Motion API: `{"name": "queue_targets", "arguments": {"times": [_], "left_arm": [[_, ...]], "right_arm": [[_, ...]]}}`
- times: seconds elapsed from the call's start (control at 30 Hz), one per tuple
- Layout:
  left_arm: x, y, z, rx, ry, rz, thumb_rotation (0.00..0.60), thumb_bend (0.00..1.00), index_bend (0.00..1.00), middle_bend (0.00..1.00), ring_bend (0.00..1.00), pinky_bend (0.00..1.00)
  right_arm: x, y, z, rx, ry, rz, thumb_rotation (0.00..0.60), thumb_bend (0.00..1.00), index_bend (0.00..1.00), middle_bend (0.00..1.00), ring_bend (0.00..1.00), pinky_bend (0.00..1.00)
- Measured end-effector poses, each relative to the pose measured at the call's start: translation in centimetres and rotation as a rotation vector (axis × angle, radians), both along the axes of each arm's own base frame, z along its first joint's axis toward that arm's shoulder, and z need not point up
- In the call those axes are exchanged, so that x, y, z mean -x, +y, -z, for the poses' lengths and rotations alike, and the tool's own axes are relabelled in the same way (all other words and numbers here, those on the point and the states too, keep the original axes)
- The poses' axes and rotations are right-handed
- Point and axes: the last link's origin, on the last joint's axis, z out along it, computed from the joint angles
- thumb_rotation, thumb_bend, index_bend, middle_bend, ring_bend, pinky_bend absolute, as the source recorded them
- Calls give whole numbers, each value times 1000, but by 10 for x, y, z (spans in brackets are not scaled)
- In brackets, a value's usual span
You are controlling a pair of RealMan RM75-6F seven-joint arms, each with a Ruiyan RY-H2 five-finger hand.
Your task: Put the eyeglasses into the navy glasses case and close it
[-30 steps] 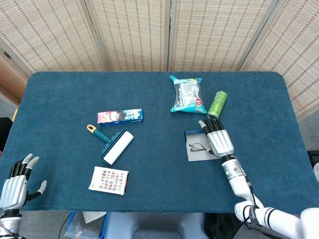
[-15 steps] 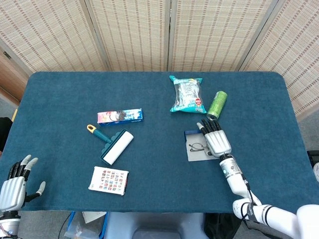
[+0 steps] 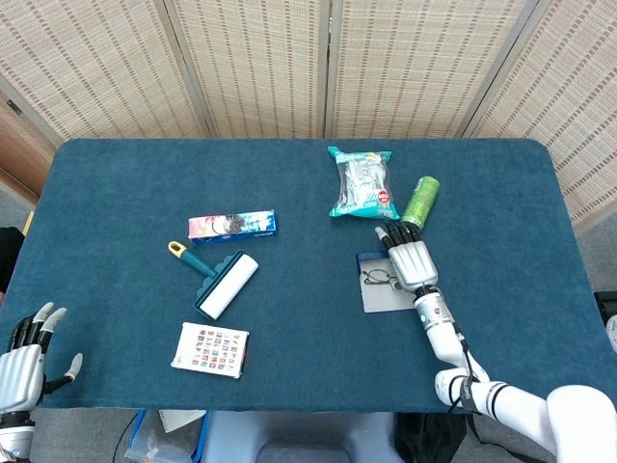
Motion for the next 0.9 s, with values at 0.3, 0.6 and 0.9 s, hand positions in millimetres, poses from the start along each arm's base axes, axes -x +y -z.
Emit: {"name": "queue_targets", "arguments": {"times": [0.3,0.6,0.9], "left_arm": [[1,0,0,-1,-1,-7,600,331,126,53,63,0],[2,0,0,-2,-1,-11,600,331,126,52,63,0],[2,0,1,-2,-3,-12,600,331,126,53,63,0]], "right_arm": [[-5,-15,3,12,1,6,600,189,0,0,0,12],[-7,-26,4,20,16,17,600,189,0,0,0,12],[-1,-31,0,30,18,40,600,189,0,0,0,12]]}}
